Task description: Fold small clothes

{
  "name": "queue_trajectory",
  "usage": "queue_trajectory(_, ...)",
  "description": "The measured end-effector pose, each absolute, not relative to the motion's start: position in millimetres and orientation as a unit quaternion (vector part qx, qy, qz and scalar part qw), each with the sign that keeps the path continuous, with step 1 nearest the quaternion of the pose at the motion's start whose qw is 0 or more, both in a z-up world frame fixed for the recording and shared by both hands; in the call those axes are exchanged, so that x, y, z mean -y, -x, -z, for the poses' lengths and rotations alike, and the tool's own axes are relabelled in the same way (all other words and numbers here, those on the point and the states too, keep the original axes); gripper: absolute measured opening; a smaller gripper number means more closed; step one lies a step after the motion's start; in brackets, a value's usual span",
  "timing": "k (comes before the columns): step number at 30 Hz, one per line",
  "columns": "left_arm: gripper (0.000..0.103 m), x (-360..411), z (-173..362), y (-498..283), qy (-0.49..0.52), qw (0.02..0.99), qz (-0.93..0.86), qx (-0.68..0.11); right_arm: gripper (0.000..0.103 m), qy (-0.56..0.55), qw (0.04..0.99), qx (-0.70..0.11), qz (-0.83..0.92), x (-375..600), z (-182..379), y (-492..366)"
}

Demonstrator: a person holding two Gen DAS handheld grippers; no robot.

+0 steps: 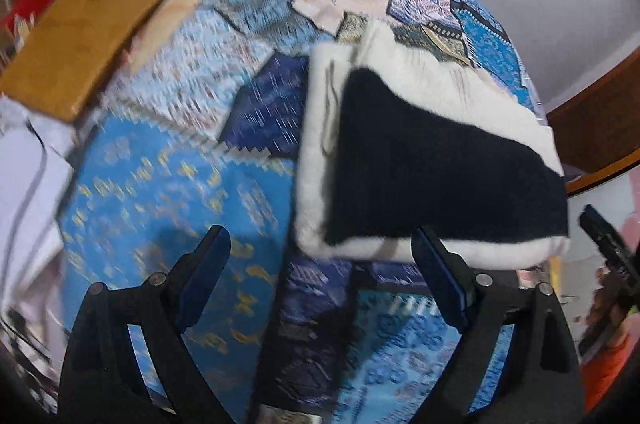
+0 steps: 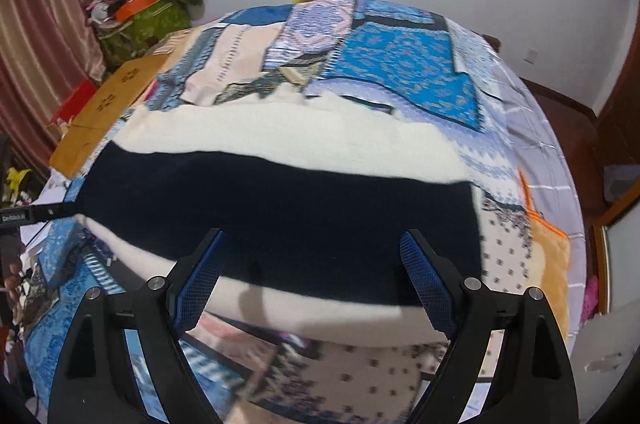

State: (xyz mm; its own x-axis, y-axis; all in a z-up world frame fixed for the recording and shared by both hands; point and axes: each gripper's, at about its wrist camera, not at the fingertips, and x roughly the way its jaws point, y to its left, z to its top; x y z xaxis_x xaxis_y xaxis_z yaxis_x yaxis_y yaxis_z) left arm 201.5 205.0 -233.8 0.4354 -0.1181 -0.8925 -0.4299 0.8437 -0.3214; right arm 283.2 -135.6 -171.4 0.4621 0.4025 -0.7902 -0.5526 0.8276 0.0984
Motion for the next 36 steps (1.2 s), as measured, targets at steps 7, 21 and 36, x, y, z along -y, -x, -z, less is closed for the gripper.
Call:
queue_trajectory(7, 0.092, -192.6, 245.8, -202.3, 0.33, 0.779, -0.055, -0.53, 0.086, 0.105, 0.833, -0.454, -0.299, 102.0, 194.6, -284.3)
queue_trajectory(21, 0.092, -186.2, 258.3, -244.3, 0.426, 0.743, 0.01, -0.516, 0.088, 0.104, 0.819, -0.472, -0.311, 95.3, 216.1, -283.0)
queue_trajectory(36, 0.023, -199.7, 245.4, -272.9, 0.368, 0.795, -0.062, -0.478, 0.088, 0.095, 0.822, -0.468, -0.311, 102.1, 208.0, -284.5)
